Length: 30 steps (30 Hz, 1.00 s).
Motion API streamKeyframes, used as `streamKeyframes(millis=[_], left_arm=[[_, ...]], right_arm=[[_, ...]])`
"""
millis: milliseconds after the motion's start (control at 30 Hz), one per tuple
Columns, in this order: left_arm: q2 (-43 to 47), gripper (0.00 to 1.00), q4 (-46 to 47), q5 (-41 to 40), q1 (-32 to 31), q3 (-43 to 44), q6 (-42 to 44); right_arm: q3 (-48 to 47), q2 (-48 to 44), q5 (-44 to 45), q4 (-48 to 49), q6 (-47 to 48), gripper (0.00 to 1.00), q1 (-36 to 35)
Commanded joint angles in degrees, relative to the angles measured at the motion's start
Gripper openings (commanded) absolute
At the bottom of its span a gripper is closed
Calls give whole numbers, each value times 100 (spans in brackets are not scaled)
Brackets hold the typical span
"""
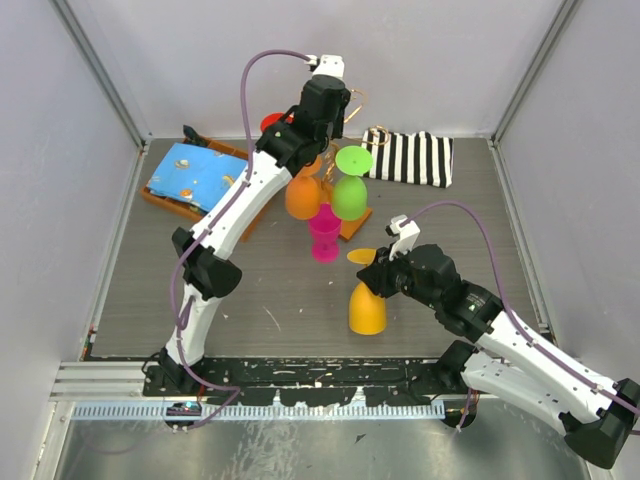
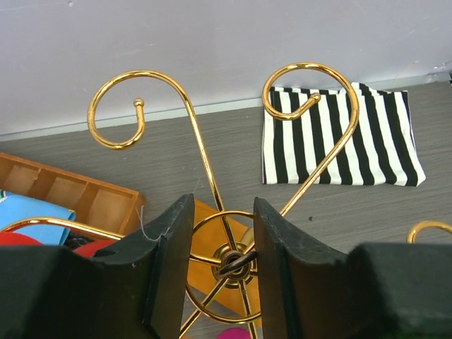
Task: Place the wine glass upside down on the wine glass rack
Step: Adjust the wine rack at the center of the board.
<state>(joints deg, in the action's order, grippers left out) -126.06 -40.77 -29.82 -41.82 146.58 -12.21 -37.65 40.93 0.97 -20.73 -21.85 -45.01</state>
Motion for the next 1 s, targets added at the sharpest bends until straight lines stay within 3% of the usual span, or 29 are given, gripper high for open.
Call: streamKeyframes(millis=[0, 233, 400, 667, 967], left_arm=[[157, 46, 78, -212, 100, 5, 87], [86, 57, 61, -268, 100, -6, 50], [15, 58, 102, -142, 100, 11, 33], [-99, 41, 74, 176, 111, 59, 42], [-131, 38, -349, 997, 428, 181, -107]], right_arm=[[-29, -23, -14, 301, -52, 1, -11], [-40, 1, -22, 289, -39, 1, -15], [-54, 12, -27, 289, -30, 1, -12], [-59, 38, -18, 280, -2, 1, -10], [-39, 20, 17, 269, 5, 1, -13]])
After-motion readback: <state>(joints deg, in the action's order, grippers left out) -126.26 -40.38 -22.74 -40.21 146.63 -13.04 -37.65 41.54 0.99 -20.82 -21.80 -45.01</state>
